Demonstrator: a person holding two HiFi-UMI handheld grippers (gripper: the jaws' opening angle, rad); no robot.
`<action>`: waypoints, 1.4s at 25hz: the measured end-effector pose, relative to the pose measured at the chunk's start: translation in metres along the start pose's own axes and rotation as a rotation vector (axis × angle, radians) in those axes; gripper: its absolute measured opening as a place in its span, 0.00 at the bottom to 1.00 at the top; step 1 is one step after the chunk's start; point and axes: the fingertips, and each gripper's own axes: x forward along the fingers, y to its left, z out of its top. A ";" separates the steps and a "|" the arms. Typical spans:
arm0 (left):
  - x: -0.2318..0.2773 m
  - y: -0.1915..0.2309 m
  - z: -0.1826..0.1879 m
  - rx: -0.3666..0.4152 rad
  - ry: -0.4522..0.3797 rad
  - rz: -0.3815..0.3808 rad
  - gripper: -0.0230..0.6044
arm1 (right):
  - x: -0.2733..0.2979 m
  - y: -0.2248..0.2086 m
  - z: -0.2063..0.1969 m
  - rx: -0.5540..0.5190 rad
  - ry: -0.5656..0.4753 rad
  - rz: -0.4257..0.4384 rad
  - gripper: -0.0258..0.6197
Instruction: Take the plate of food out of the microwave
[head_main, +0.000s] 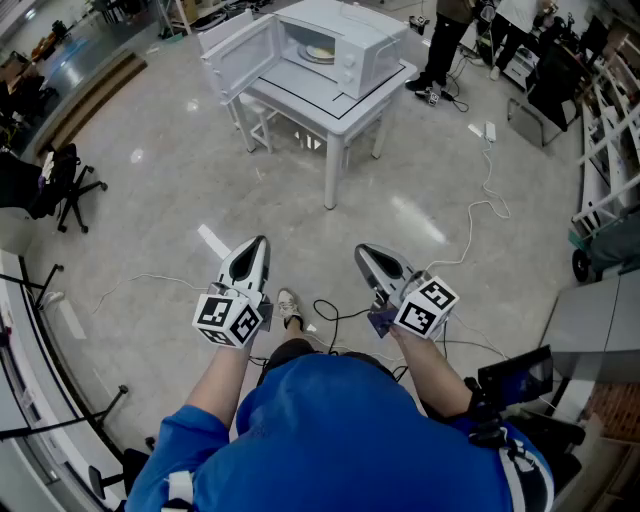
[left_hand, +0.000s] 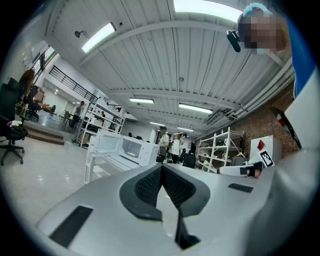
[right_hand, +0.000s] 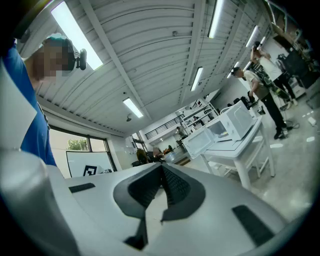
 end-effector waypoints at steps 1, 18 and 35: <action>0.008 0.007 0.003 0.000 -0.002 -0.004 0.05 | 0.009 -0.005 0.002 -0.002 0.002 -0.001 0.04; 0.164 0.167 0.053 -0.022 0.020 -0.084 0.05 | 0.199 -0.101 0.060 -0.038 0.010 -0.088 0.03; 0.300 0.223 0.047 -0.032 0.045 -0.106 0.05 | 0.289 -0.199 0.097 -0.046 0.024 -0.100 0.03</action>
